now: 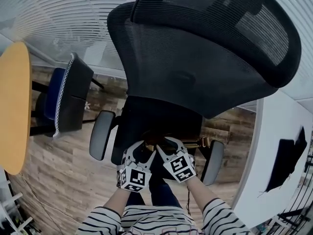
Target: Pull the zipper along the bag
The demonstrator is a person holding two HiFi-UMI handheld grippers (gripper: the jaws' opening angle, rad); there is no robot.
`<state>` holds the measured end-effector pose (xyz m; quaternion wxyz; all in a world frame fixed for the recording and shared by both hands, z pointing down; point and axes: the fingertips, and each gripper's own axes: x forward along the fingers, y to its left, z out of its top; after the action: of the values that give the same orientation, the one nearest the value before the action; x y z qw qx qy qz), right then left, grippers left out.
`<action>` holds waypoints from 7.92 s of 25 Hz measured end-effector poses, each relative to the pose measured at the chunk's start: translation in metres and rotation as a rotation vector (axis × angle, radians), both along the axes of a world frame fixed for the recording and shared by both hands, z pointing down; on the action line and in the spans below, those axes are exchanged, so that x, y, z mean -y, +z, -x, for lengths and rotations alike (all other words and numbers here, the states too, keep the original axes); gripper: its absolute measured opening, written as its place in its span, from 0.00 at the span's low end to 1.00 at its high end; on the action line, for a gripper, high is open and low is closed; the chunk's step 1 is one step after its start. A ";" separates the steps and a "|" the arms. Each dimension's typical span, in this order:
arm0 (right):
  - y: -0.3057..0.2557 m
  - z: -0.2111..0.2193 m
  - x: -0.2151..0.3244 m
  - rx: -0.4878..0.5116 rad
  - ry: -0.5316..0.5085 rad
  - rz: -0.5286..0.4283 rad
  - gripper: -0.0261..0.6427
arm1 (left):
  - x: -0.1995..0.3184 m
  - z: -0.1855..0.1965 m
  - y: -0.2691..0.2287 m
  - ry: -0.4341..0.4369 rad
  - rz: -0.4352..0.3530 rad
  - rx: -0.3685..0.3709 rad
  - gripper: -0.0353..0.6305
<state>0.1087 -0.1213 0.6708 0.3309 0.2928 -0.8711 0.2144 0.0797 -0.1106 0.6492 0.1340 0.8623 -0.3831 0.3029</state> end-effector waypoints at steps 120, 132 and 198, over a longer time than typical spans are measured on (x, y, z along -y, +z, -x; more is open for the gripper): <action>-0.003 -0.153 -0.013 -0.151 0.492 0.106 0.09 | -0.003 0.050 0.006 -0.349 0.243 -0.411 0.12; -0.016 -0.177 -0.013 -0.181 0.532 0.079 0.09 | -0.003 0.050 0.006 -0.353 0.241 -0.403 0.12; -0.275 -0.081 -0.139 0.220 1.065 -0.429 0.09 | -0.063 0.140 -0.223 -0.025 -0.083 -0.331 0.11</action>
<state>0.1895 0.0173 0.3955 0.0184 0.7270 -0.6569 0.1991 -0.0607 -0.0478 0.4260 0.1632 0.9004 -0.3787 0.1387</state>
